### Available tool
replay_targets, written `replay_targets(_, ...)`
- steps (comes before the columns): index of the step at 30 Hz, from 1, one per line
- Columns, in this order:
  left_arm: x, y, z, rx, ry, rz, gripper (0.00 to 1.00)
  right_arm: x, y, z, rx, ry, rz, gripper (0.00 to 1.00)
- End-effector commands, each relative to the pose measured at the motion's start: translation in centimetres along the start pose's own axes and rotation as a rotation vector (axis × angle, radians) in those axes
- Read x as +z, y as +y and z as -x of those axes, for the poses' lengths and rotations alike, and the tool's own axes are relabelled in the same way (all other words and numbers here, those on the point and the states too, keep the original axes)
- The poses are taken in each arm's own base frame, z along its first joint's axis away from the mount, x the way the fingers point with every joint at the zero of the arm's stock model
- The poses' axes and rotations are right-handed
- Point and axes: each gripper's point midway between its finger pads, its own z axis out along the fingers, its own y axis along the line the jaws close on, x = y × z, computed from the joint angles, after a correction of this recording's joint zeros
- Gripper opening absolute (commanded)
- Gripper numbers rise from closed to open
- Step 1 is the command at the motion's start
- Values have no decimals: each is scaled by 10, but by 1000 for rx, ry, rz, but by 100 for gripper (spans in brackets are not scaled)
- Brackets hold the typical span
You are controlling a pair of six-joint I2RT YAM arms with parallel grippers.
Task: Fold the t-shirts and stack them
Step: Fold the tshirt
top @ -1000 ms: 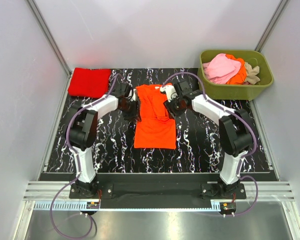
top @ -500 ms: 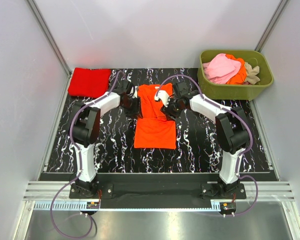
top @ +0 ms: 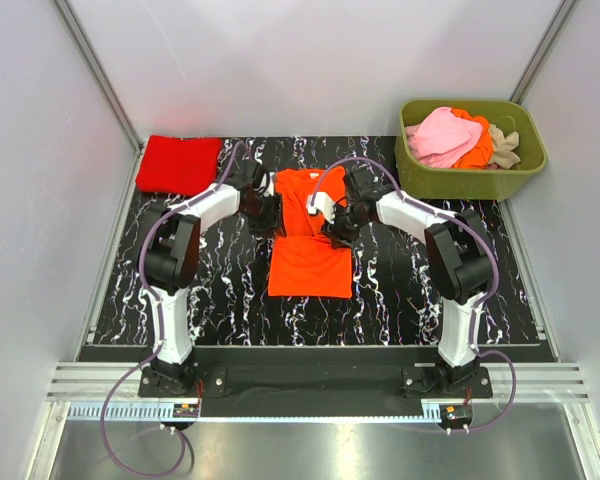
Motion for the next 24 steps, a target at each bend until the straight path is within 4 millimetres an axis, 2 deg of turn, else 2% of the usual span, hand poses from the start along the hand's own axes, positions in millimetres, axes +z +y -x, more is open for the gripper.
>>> replay_targets(1, -23, -9, 11, 31, -65, -23, 52, 3, 2, 2, -68, -16, 30, 51)
replay_targets(8, -27, -12, 4, 27, -53, -37, 50, 6, -1, -1, -97, -6, 34, 51)
replay_targets(16, -17, -7, -4, 43, -20, -42, 49, 12, -9, -3, -98, 14, 20, 47)
replay_targets(19, -11, -5, -3, 40, -11, -35, 48, 11, -12, -1, -89, 10, 15, 42)
replay_targets(23, -7, -8, 4, 49, -15, -52, 41, 11, -14, 2, -83, 3, 11, 28)
replay_targets(24, -7, -9, 6, 53, -18, -55, 39, 10, -15, 4, -81, 0, 9, 19)
